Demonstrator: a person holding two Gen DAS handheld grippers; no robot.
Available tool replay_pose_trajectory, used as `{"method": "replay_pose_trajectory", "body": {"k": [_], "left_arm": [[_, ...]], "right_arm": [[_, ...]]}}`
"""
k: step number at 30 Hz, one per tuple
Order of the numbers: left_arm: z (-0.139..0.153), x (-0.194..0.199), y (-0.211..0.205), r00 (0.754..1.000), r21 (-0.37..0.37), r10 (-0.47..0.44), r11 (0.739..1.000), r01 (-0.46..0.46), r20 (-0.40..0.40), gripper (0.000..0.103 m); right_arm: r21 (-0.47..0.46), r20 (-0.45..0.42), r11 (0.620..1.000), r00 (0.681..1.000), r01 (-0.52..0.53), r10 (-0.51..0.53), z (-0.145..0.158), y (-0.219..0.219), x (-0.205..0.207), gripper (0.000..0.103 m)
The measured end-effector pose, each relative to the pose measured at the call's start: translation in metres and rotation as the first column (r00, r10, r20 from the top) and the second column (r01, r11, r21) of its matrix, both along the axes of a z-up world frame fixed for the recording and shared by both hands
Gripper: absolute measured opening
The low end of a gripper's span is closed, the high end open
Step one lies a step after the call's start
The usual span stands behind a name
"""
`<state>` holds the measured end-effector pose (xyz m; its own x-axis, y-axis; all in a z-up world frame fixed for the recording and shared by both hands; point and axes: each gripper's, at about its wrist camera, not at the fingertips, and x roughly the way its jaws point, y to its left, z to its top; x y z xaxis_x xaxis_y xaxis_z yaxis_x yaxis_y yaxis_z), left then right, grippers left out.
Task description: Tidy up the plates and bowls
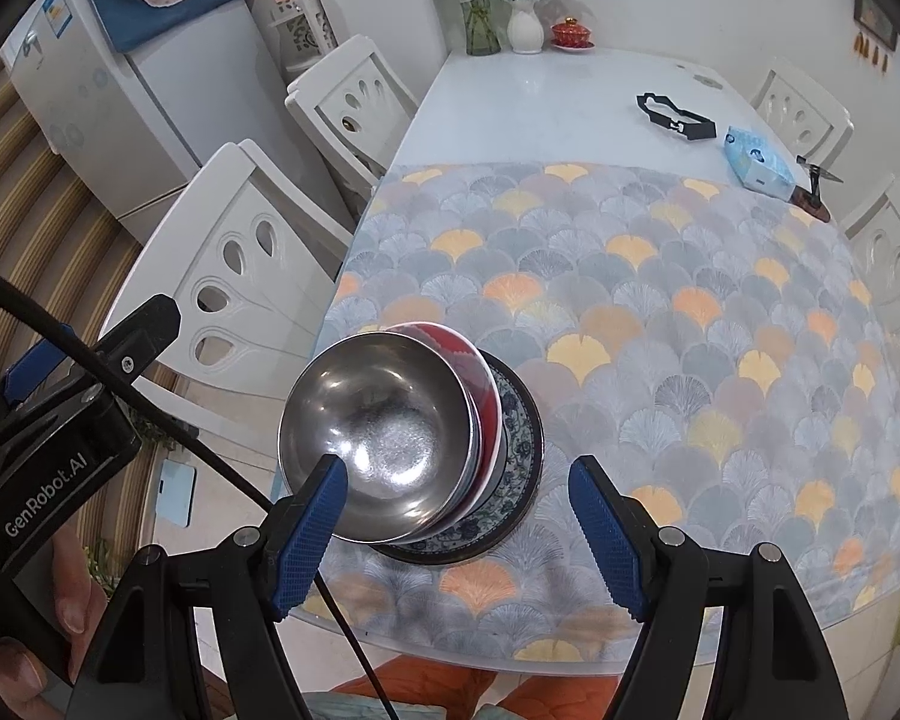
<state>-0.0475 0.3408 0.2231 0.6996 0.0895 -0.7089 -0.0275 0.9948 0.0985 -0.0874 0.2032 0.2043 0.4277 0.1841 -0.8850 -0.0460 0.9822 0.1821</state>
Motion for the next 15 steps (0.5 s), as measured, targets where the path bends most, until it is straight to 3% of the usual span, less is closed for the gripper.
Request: {"method": "replay_pose_trajectory", "body": {"k": [15], "left_arm": [[-0.0047,0.0042,-0.0050,1.000,0.015,-0.013,1.000,0.014,-0.016,0.101]], "right_arm": [[0.007,-0.018,1.000,1.000,-0.003,0.004,-0.0028,0.0023,0.0064,0.074]]}}
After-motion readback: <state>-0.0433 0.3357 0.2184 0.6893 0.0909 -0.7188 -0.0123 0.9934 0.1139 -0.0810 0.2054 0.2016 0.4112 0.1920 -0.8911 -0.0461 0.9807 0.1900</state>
